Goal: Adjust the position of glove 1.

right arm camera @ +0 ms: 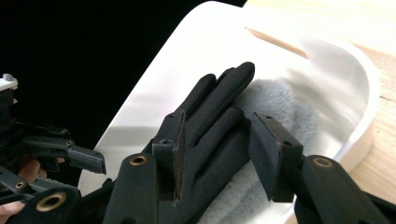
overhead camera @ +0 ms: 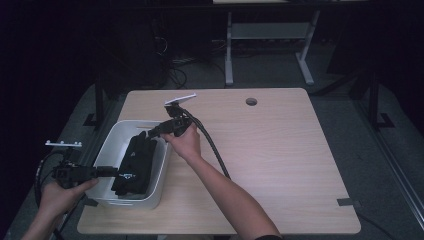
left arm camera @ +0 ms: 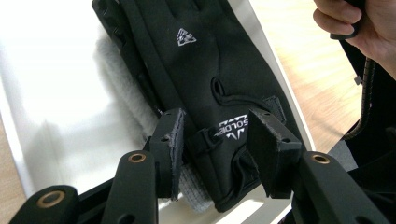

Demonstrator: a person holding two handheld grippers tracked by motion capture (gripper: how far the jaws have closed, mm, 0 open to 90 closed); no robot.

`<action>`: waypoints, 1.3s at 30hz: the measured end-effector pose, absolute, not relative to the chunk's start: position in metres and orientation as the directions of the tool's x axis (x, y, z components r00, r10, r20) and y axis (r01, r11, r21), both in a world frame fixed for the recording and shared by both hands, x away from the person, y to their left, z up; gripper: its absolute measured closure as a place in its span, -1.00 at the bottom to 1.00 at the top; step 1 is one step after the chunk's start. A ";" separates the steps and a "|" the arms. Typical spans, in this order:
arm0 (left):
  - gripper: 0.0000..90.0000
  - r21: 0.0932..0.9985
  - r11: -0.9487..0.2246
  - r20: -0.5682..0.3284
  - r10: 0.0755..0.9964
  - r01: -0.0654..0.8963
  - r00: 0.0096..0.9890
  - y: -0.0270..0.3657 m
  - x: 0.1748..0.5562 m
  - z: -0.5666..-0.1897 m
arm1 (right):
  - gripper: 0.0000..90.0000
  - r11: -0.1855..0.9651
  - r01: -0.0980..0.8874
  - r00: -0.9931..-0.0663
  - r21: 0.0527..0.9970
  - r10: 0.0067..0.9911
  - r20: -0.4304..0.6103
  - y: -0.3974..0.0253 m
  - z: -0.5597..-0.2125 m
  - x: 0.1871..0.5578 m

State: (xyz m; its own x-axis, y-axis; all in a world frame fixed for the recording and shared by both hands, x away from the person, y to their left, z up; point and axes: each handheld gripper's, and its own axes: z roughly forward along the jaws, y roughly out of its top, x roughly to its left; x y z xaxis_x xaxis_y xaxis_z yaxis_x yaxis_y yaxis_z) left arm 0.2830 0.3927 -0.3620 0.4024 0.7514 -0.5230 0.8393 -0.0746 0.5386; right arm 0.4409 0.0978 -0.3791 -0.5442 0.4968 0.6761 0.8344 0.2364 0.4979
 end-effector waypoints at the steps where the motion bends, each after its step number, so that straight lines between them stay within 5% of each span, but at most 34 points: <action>1: 0.25 0.541 -0.070 -0.525 0.751 0.838 0.401 0.391 0.284 -0.361 | 0.23 0.235 0.835 -0.543 0.498 0.498 0.676 0.097 -0.378 0.441; 39: -0.11 0.580 -0.114 -0.521 0.709 0.806 0.475 0.342 0.305 -0.332 | 0.04 0.171 0.830 -0.543 0.530 0.461 0.702 0.037 -0.354 0.442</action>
State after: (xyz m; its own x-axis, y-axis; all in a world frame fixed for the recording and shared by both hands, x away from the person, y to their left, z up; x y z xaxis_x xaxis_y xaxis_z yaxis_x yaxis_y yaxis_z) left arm 0.3053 0.3415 -0.3322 0.4751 0.7088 -0.5214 0.8064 -0.1136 0.5803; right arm 0.4418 0.0372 -0.3539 -0.5433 0.4606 0.7019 0.8303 0.1711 0.5304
